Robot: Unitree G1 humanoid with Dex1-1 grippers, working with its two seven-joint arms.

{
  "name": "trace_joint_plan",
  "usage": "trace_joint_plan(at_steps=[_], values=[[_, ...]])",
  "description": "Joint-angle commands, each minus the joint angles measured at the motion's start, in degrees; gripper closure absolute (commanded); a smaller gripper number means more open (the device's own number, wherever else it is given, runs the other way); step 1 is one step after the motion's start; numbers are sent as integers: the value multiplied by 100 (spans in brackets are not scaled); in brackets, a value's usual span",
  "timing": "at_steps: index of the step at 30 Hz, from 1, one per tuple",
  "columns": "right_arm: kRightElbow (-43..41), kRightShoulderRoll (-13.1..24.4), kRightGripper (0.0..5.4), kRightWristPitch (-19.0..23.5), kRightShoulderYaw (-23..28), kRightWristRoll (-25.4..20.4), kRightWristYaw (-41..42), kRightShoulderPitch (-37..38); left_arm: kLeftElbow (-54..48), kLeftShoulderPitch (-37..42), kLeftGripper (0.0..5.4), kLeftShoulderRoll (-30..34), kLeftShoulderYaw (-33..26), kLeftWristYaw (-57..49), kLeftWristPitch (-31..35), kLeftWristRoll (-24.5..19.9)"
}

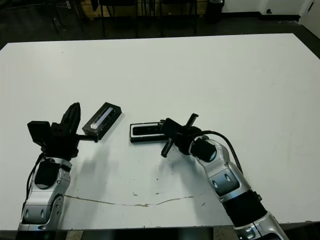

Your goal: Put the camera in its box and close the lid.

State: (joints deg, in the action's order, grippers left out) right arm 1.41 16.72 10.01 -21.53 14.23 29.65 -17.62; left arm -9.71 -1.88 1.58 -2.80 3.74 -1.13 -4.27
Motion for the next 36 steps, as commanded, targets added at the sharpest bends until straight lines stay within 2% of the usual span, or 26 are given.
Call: trace_joint_plan(at_steps=[1,4,8,10,13,17,22,24,27,32,36], values=[[234,244,539,110,173,-9,42,146,-1,27,540,91,-39,-33,146,55],[-138,234,539,154,500,-235,0,218,-37,36,540,109,-46,-45,175,61],[-788,165,539,16,1251,-938,-90,409,-164,8,540,167,-68,-19,204,29],[-1217,142,539,147,1707,-1372,-151,437,-247,-5,540,244,-105,58,203,-18],[-1743,124,539,468,2248,-1758,-413,400,-375,-23,540,344,-173,160,228,-88],[-1774,211,539,631,2807,-2307,-490,230,-638,-62,540,484,-242,325,316,-201],[-1568,342,539,576,2898,-2310,-544,292,-997,-183,540,586,-250,353,526,-172],[-1639,377,539,703,2809,-2202,-621,417,-1152,-235,540,633,-216,221,738,44],[-1566,393,539,579,2727,-2118,-643,538,-1357,-196,540,858,-172,226,1334,345],[-1223,385,540,291,2717,-2144,-608,547,-1680,164,477,1859,88,1031,2834,646],[-1136,405,540,274,2704,-2167,-589,522,-1541,538,403,2493,378,1616,3305,787]])
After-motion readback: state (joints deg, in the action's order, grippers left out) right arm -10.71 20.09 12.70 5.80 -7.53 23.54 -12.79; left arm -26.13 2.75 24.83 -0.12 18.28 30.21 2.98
